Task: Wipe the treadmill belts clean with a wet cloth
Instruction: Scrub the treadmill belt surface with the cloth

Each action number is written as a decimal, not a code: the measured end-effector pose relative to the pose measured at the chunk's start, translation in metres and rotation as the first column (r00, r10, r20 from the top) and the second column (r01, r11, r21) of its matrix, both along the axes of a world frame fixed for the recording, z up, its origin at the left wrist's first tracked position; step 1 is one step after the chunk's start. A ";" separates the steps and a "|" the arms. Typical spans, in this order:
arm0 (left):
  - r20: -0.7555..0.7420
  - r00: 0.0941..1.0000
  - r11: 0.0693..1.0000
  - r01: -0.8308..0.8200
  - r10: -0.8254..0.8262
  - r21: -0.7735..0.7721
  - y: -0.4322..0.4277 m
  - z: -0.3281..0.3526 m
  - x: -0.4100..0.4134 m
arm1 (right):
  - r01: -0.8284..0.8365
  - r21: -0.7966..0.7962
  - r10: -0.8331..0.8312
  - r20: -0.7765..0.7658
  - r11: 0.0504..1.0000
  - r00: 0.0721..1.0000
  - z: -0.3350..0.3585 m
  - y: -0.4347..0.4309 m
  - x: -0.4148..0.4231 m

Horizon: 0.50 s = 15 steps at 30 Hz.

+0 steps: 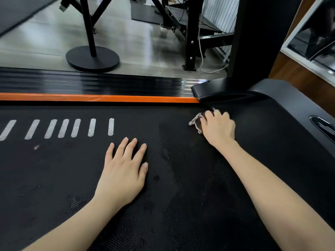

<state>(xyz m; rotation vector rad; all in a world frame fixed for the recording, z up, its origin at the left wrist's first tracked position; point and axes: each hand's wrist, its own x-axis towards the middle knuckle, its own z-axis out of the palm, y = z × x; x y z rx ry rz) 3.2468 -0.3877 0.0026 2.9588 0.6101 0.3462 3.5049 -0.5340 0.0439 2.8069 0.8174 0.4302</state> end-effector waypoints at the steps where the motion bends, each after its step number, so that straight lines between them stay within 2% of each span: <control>1: 0.001 1.000 1.000 -0.002 0.002 -0.004 -0.001 0.000 0.000 | -0.001 -0.030 0.001 -0.002 1.000 1.000 0.001 -0.014 -0.010; 4: 0.006 1.000 1.000 -0.003 0.003 -0.012 -0.002 0.001 0.001 | -0.024 -0.057 0.024 -0.001 0.998 1.000 0.000 -0.058 -0.051; 10: 0.011 1.000 1.000 0.004 -0.004 -0.030 -0.004 0.001 0.002 | -0.102 0.044 0.102 0.011 0.994 0.995 -0.005 -0.137 -0.133; 12: 0.007 1.000 0.999 0.007 -0.007 -0.033 -0.004 0.002 0.002 | -0.103 0.075 0.102 0.014 0.992 0.995 -0.004 -0.125 -0.120; 15: 0.000 1.000 0.999 0.011 -0.011 -0.037 -0.003 0.002 0.003 | 0.062 0.129 -0.061 -0.012 0.990 0.998 0.000 -0.065 -0.082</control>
